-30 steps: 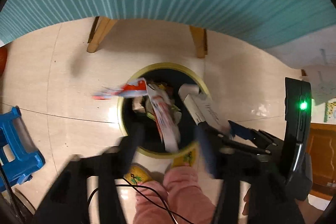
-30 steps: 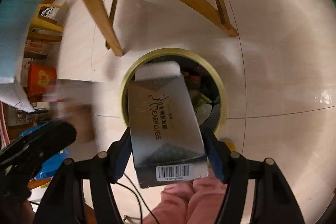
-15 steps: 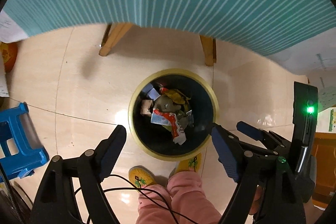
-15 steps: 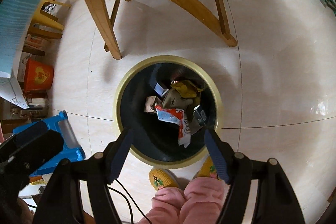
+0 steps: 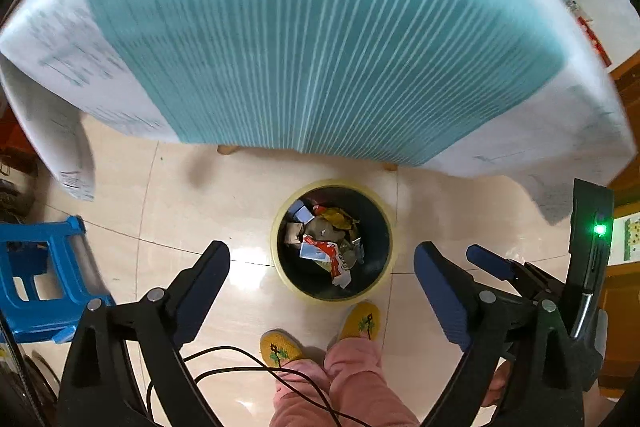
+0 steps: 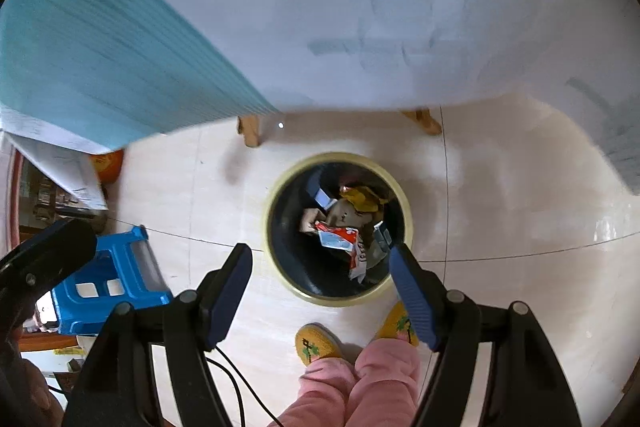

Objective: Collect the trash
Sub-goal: 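Raise both tools back toward the table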

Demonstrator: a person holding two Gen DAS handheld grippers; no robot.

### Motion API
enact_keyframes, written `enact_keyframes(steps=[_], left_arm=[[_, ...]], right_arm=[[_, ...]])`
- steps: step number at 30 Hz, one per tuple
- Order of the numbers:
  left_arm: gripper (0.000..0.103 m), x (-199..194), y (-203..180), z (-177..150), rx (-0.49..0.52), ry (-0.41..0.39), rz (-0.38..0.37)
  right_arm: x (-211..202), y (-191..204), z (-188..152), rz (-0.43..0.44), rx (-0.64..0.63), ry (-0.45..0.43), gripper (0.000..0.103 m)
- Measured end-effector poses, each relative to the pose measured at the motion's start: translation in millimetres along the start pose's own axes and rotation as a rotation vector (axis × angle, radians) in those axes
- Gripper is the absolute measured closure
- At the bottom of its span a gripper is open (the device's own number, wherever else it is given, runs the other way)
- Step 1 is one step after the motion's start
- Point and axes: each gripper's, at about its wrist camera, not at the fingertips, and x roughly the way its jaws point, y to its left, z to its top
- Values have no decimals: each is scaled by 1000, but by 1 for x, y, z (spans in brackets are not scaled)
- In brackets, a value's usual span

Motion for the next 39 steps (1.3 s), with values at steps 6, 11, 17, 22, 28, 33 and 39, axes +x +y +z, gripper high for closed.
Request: enact_keyframes(steps=[6, 11, 17, 22, 28, 33, 39], left_arm=[[1, -72, 0, 1, 14, -35, -17], [1, -141, 4, 7, 25, -96, -71], [1, -213, 13, 20, 62, -171, -112], [1, -266, 21, 31, 101, -284, -99], [1, -311, 29, 51, 141, -391, -39], [1, -333, 35, 68, 150, -446, -8], [1, -347, 37, 91, 153, -490, 31]], right_arm=[[-69, 22, -2, 45, -9, -39, 31], [-133, 45, -5, 61, -42, -96, 31], [-200, 86, -1, 49, -135, -187, 31], [-251, 116, 7, 33, -197, -294, 31], [-296, 140, 20, 38, -220, -395, 31], [-314, 155, 35, 32, -239, -455, 31], [-328, 166, 60, 36, -257, -507, 31]])
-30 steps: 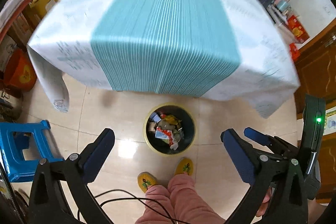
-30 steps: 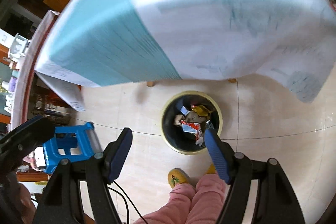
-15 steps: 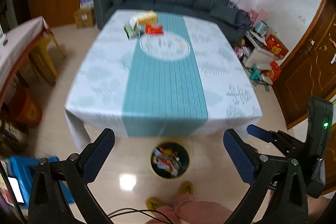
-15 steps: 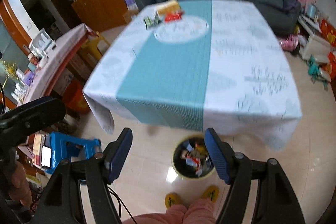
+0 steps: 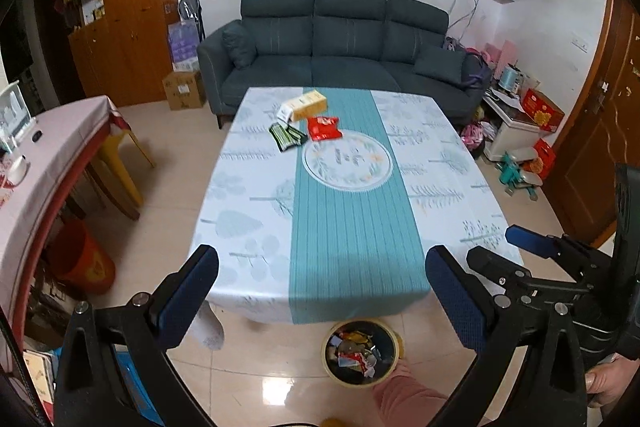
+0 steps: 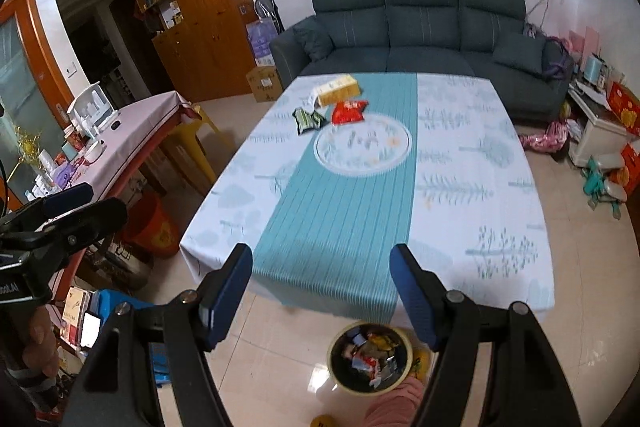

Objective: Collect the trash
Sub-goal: 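Raise both tools back toward the table, then grasp the green tube with the left tool while the right tool grasps the red snack bag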

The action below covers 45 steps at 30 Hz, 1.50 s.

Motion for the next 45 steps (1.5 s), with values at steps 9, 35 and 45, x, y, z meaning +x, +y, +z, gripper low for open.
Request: enact_keyframes(steps=[9, 35, 45], left_arm=[[1, 31, 7, 48, -16, 7, 65], [1, 421, 62, 177, -377, 396, 156], [1, 499, 82, 178, -467, 503, 267]], right_arm=[[35, -2, 49, 24, -23, -3, 31], [344, -125, 213, 158, 7, 252, 31], [398, -136, 222, 206, 31, 310, 31]])
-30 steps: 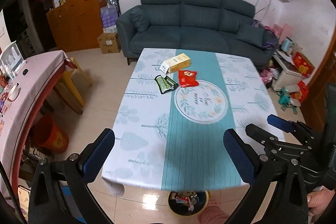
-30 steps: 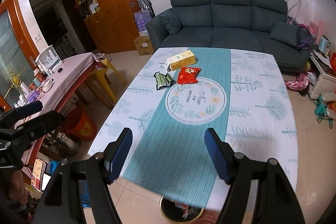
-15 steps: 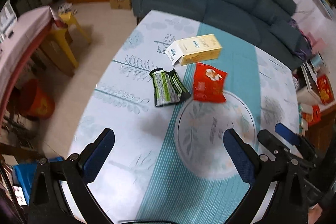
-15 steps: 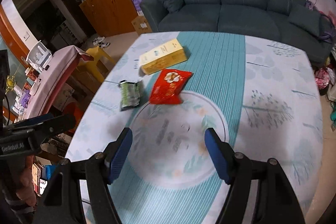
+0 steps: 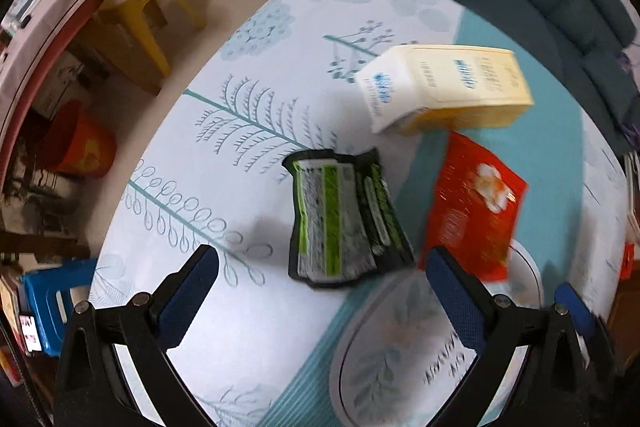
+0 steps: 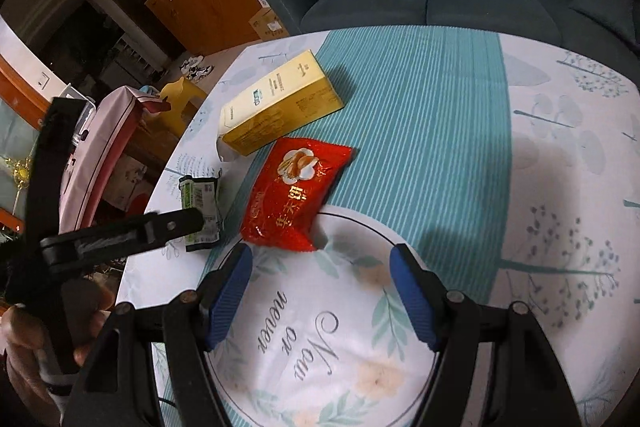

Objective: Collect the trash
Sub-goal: 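Grasp the green tube with the left tool while the right tool grasps the red snack bag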

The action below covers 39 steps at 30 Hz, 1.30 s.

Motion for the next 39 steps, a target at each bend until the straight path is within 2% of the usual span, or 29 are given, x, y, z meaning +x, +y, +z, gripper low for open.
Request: enact_keyframes(steps=[4, 7, 9, 13, 14, 15, 16, 21, 22, 26, 29, 31, 34, 37, 38, 39], left_arm=[[1, 13, 1, 9, -39, 23, -3], [11, 21, -2, 13, -45, 31, 5], [29, 28, -6, 16, -40, 52, 3], [46, 28, -10, 17, -13, 47, 29], [60, 27, -11, 16, -5, 36, 29], [81, 25, -12, 16, 2, 30, 28], [86, 23, -10, 14, 5, 31, 26], [91, 14, 4, 3, 7, 14, 14], [94, 13, 6, 3, 10, 11, 15], [95, 3, 20, -13, 14, -4, 13], [95, -2, 23, -21, 12, -14, 8], [94, -7, 25, -27, 13, -20, 4], [94, -15, 29, -36, 18, -30, -3], [95, -27, 30, -45, 21, -42, -19], [95, -33, 31, -49, 25, -48, -25], [95, -38, 28, -51, 27, -52, -28]], right_arm=[[9, -1, 2, 12, -1, 12, 31], [15, 0, 5, 17, -3, 20, 31], [18, 1, 8, 19, -5, 24, 31], [24, 5, 11, 21, -17, 32, 31], [25, 7, 12, 20, -20, 35, 31], [27, 8, 12, 19, -21, 38, 31], [30, 9, 13, 16, -21, 43, 31], [43, 16, 18, -17, -25, 67, 31], [47, 18, 19, -33, -26, 68, 31], [53, 29, 25, -79, -35, 61, 31], [60, 41, 27, -152, -73, 57, 30], [67, 54, 26, -212, -136, 59, 26], [75, 66, 20, -297, -224, 51, 26], [73, 68, 14, -308, -252, 24, 32], [70, 66, 12, -306, -254, 16, 41], [66, 65, 11, -305, -256, 7, 55]])
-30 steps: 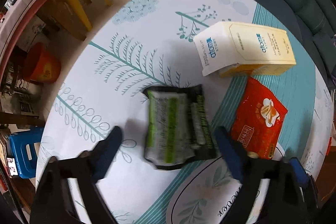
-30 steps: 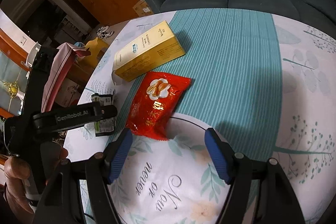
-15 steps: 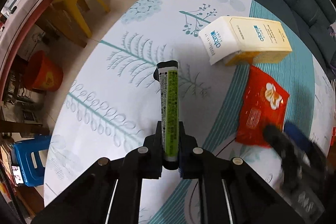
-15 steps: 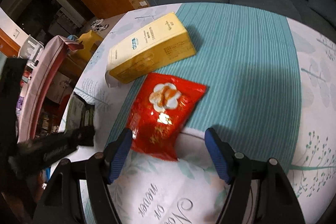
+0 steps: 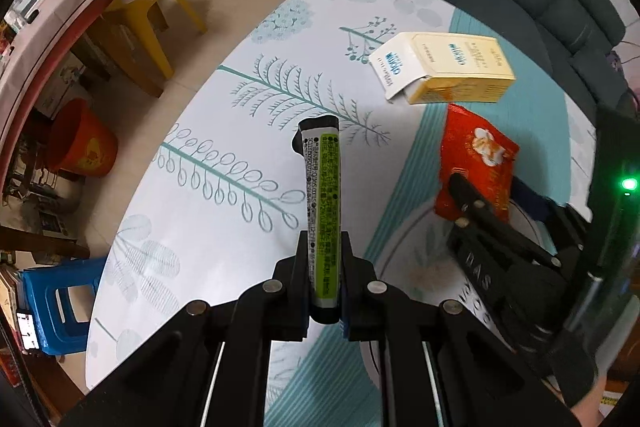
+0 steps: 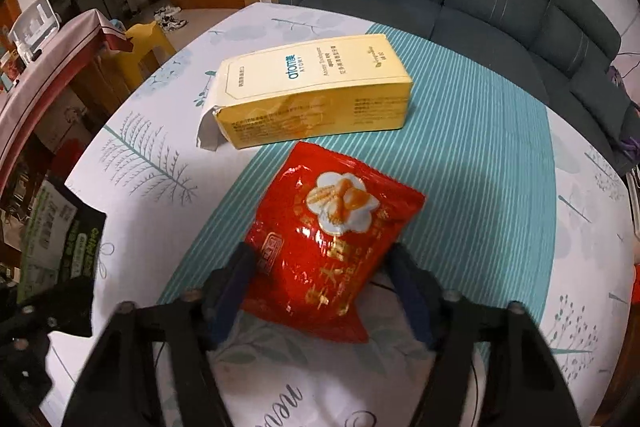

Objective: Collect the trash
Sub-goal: 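Grasp the green tube with the left tool while the right tool grasps the red snack bag, then carry the green tube and red snack bag to the black bin and release both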

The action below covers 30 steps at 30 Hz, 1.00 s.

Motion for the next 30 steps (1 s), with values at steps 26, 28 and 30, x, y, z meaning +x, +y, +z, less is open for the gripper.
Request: enact_keyframes(steps=[26, 28, 30], left_arm=[[95, -181, 78, -195, 188, -136, -211], [95, -189, 91, -217, 201, -135, -234], [95, -197, 105, -238, 220, -132, -254]], right_arm=[[-221, 41, -188, 232, 269, -136, 90], [-241, 53, -215, 227, 290, -146, 90], [-258, 66, -241, 220, 312, -150, 90]])
